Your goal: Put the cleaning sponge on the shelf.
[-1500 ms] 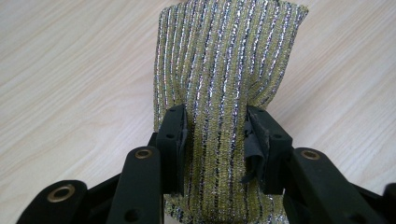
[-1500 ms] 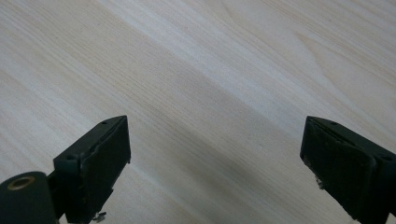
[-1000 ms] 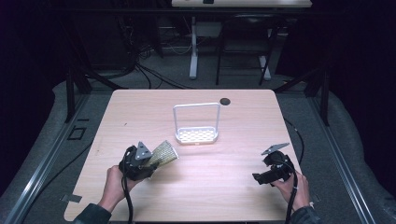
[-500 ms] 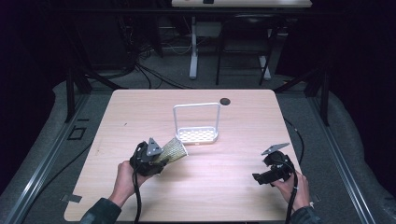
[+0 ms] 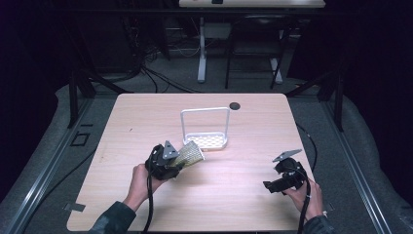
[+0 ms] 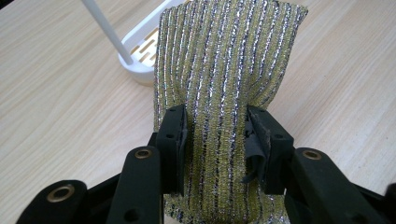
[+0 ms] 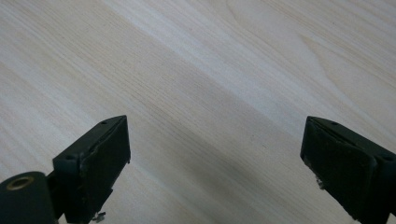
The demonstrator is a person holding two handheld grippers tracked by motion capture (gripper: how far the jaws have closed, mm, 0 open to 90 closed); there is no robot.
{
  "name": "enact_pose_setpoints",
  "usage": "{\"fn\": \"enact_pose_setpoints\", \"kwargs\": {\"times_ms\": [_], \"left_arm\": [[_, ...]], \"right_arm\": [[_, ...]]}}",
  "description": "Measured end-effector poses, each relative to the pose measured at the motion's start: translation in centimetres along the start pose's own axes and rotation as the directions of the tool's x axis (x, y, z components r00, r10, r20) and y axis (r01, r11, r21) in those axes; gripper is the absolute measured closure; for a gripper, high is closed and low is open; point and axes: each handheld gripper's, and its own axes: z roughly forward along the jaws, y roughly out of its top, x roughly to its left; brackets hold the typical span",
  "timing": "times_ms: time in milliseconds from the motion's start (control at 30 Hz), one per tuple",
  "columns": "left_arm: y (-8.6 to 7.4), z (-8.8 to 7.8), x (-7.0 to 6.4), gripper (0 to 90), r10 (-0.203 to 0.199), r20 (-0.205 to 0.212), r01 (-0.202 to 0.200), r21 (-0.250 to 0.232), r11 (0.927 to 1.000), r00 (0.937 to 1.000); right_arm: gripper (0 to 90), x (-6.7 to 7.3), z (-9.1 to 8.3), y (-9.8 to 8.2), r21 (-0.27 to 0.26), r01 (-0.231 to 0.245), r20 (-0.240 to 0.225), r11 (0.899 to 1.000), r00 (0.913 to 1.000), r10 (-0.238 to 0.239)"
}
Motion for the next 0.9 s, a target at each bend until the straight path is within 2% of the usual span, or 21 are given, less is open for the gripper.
{"fn": "enact_pose_setpoints", "kwargs": {"times_ms": [233,500,633,900], "left_arm": [[1.0,1.2,-0.4,60.7,0.015,0.009,-0.015,-0.007,0.9999,0.9998],[3.0,3.2,-1.0,60.5,0.048,0.008,-0.048,-0.016,0.9987,0.9988],[3.9,4.3,-1.0,60.6,0.056,0.011,-0.055,-0.021,0.9982,0.9984],[4.9,6.1,-0.7,60.6,0.085,0.000,-0.085,-0.019,0.9962,0.9964]], "right_arm": [[7.8,0.0,0.0,0.0,-0.006,0.004,0.003,1.000,1.0000,-0.004],[7.8,0.0,0.0,0.0,-0.004,0.007,-0.004,1.000,1.0000,-0.007],[7.8,0.0,-0.1,0.0,-0.020,0.001,-0.009,1.000,1.0000,-0.001],[7.9,0.0,-0.1,0.0,-0.009,0.008,-0.016,1.000,0.9998,-0.008]]}}
